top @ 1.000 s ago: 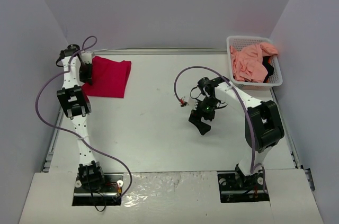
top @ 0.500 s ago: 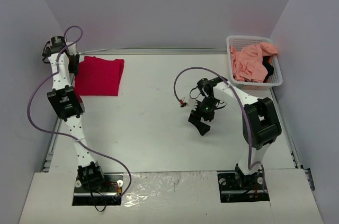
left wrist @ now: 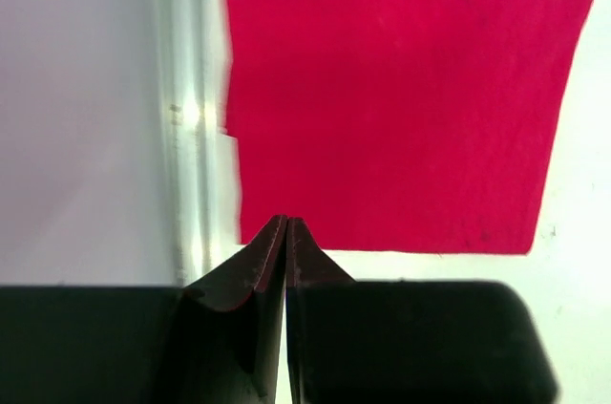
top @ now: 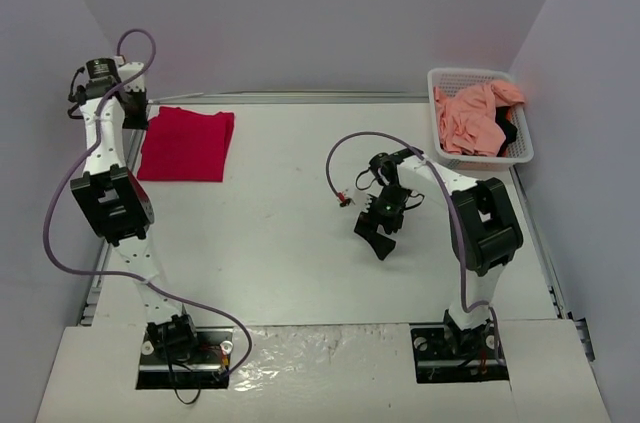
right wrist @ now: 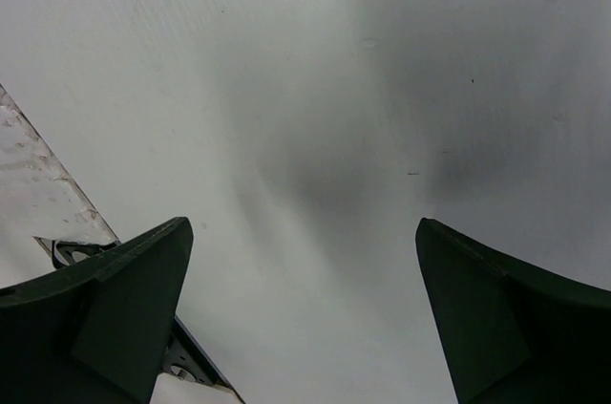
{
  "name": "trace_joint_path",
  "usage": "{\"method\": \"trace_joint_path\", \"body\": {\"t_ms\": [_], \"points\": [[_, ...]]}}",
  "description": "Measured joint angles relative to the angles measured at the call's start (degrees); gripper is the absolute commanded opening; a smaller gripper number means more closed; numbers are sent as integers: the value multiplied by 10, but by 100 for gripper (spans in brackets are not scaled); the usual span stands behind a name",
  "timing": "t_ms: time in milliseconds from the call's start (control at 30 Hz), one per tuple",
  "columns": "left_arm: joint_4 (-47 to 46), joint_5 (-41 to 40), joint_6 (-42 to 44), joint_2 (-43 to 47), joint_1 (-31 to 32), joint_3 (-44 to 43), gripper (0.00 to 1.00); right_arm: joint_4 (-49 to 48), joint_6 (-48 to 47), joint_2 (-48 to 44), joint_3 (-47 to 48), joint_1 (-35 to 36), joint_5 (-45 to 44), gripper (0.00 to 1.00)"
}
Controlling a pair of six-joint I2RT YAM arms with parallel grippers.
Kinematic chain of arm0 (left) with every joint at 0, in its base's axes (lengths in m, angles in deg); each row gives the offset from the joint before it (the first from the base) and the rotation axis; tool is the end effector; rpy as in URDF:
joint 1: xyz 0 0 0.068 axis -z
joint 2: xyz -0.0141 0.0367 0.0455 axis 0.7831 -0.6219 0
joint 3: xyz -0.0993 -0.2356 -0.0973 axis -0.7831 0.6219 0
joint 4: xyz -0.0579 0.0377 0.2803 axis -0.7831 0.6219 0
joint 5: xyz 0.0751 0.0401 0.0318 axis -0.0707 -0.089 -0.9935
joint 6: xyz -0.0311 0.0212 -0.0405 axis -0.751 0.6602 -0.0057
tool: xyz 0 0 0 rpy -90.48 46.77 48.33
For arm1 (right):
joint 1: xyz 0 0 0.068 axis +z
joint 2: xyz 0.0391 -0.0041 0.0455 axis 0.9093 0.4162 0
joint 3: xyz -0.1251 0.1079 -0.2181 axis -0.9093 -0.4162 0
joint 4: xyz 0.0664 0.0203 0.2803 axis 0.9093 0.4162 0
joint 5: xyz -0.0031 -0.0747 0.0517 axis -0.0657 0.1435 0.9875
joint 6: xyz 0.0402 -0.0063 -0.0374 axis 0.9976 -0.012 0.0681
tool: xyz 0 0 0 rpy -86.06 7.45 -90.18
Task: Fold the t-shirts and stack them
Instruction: Put the neatly folded tshirt into the corner of the board with the left arm
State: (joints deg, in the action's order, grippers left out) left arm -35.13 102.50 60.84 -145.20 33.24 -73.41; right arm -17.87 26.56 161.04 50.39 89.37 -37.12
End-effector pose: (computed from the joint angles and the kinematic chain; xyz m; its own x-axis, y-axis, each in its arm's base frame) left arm 0.4885 0.1511 0.3522 -0.6606 -0.0231 -0.7504 0.0080 0.9993 -0.0379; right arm 0.3239 0.1627 0.1544 -0.3092 -0.8574 -0.4115 -0.9460 0.2330 0.2253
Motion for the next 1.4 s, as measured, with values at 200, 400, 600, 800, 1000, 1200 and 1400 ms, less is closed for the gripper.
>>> {"method": "trace_joint_path", "body": {"t_ms": [200, 400, 600, 800, 1000, 1200, 1400], "points": [[-29, 42, -9, -54, 31, 97, 2, 0, 2, 12, 0, 0, 0, 100], [-38, 47, -14, -117, 76, 72, 2, -1, 5, 24, 0, 0, -1, 100], [-40, 49, -25, -156, 107, 21, 2, -1, 10, 25, 0, -1, -2, 100], [-32, 42, -33, -195, 107, -16, 2, 0, 12, 25, 0, -7, -3, 100], [-12, 19, -38, -210, 106, -54, 2, 0, 12, 26, 0, -11, -3, 100], [4, -23, -30, -250, 103, -130, 2, 1, 13, 28, 2, -11, -3, 100], [3, -58, -16, -256, 103, -134, 2, 7, 16, 36, 10, -11, -4, 100]]}}
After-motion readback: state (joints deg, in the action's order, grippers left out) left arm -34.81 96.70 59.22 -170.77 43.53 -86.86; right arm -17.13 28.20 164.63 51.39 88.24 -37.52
